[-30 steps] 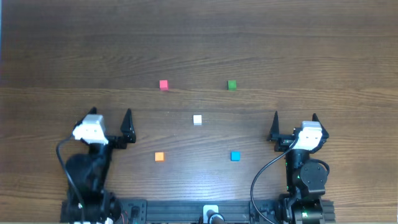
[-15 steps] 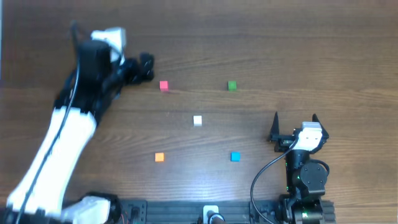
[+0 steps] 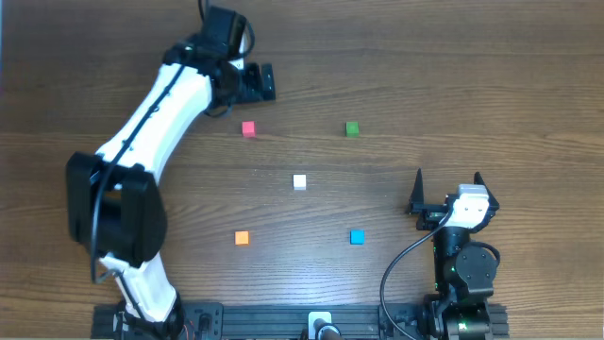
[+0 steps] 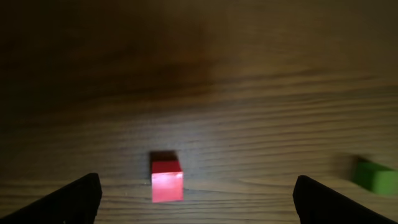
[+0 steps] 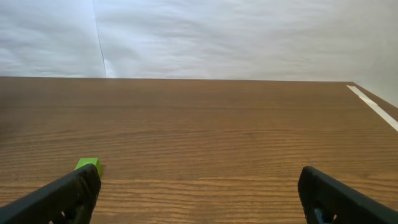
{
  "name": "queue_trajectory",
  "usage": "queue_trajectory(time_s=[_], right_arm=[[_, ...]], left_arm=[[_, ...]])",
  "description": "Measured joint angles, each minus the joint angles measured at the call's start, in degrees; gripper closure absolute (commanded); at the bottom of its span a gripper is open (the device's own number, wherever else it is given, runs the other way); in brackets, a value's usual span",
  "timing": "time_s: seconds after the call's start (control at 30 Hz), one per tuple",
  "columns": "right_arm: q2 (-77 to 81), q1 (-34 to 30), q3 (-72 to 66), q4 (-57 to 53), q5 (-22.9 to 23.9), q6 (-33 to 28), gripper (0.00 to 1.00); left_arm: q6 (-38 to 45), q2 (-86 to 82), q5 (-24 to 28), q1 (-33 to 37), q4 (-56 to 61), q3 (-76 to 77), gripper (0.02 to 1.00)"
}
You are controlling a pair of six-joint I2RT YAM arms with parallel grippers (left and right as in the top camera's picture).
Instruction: Stack Cubes
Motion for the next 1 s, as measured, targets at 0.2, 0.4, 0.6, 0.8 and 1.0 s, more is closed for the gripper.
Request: queue_trajectory(time_s=[0.2,0.4,0.6,0.8,1.0], right_arm=[[0.0,0.0,0.0,0.0,0.0,0.0,0.009],[0.0,0.0,0.0,0.0,0.0,0.0,0.007],[0.0,0.0,0.0,0.0,0.0,0.0,0.007],[0.0,0.0,0.0,0.0,0.0,0.0,0.009],[0.0,0.0,0.0,0.0,0.0,0.0,0.009]], left_arm=[[-1.3,4.9,-0.9,0.0,-2.8,0.0,0.093],[-1.5,6.7,-1.1,-0.1,-5.6,0.0,0.134],[-1.5,8.9,-2.4,-1.8,-5.9,0.0,0.189],[-1.2,9.4,-2.8,-2.6,-5.9,0.0,0.279],[-1.0,10.7,-3.5,-2.6,-5.0,0.0,0.402]])
